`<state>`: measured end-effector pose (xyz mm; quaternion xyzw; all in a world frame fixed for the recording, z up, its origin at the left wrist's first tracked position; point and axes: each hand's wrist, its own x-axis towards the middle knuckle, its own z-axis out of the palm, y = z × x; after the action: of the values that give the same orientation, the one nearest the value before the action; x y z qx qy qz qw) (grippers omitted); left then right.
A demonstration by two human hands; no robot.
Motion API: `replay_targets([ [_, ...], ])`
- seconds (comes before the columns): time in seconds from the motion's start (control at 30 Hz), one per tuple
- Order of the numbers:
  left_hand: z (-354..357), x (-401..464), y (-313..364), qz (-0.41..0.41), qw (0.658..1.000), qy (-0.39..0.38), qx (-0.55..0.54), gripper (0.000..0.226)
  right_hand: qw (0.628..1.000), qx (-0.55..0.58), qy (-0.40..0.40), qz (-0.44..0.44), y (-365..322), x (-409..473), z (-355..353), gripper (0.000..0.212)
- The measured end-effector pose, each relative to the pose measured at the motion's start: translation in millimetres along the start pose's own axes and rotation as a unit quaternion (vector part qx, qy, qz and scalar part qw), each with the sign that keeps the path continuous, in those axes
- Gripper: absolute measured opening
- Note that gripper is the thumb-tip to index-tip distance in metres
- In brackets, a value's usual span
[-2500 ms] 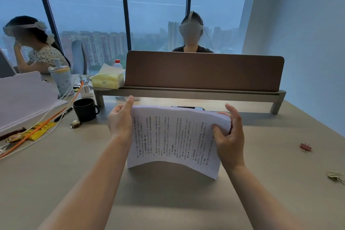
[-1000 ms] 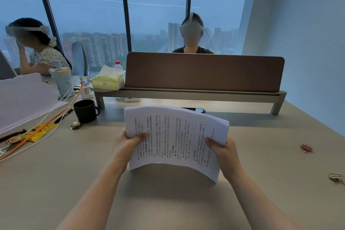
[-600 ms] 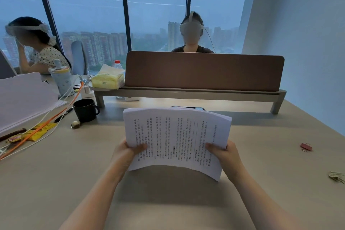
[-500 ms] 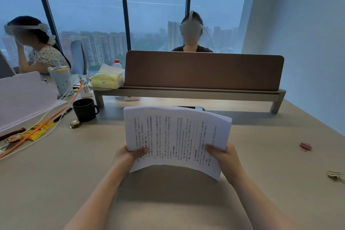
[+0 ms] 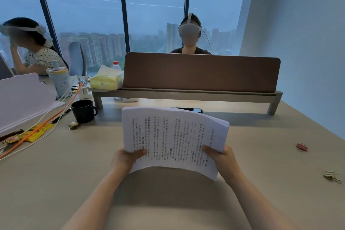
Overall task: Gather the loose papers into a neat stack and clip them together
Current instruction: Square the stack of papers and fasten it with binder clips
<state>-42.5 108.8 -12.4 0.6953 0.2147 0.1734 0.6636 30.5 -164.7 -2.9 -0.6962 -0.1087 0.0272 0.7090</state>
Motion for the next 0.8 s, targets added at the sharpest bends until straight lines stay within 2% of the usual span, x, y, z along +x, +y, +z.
replay_targets([
  [0.13, -5.7, 1.1, 27.5, 0.052, 0.998, 0.012, 0.043, 0.021, 0.999, 0.011, 0.026, -0.018, -8.0, 4.9, -5.4, 0.012],
  [0.17, -8.5, 3.0, 38.0, 0.071, 0.995, 0.012, 0.063, 0.018, 0.998, 0.005, 0.05, -0.033, -11.6, 8.2, -7.2, 0.014],
  [0.23, -15.2, 7.8, 60.8, 0.119, 0.987, 0.003, 0.112, 0.031, 0.991, -0.041, 0.099, -0.083, -23.2, 15.2, -10.3, 0.032],
  [0.33, -23.0, 5.4, 101.7, 0.175, 0.965, -0.02, 0.192, 0.036, 0.946, -0.218, 0.183, -0.153, -44.5, 27.5, -13.4, 0.074],
  [0.43, -25.7, 0.7, 141.4, 0.217, 0.941, -0.044, 0.257, 0.026, 0.889, -0.323, 0.234, -0.224, -74.9, 31.2, -7.1, 0.078],
  [0.5, -23.3, -3.5, 161.6, 0.233, 0.923, -0.048, 0.303, 0.024, 0.883, -0.338, 0.193, -0.262, -94.2, 30.7, 1.3, 0.077],
  [0.6, -15.1, -8.9, 183.7, 0.246, 0.888, -0.054, 0.385, 0.014, 0.911, -0.311, 0.094, -0.254, -112.1, 28.0, 15.1, 0.073],
  [0.73, -3.2, -16.4, 200.9, 0.258, 0.85, -0.077, 0.452, 0.01, 0.967, -0.166, -0.026, -0.19, -123.6, 24.8, 27.0, 0.036],
  [0.8, 0.2, -19.2, 204.4, 0.264, 0.837, -0.083, 0.473, 0.009, 0.98, -0.107, -0.034, -0.166, -122.3, 23.1, 29.4, 0.018],
])
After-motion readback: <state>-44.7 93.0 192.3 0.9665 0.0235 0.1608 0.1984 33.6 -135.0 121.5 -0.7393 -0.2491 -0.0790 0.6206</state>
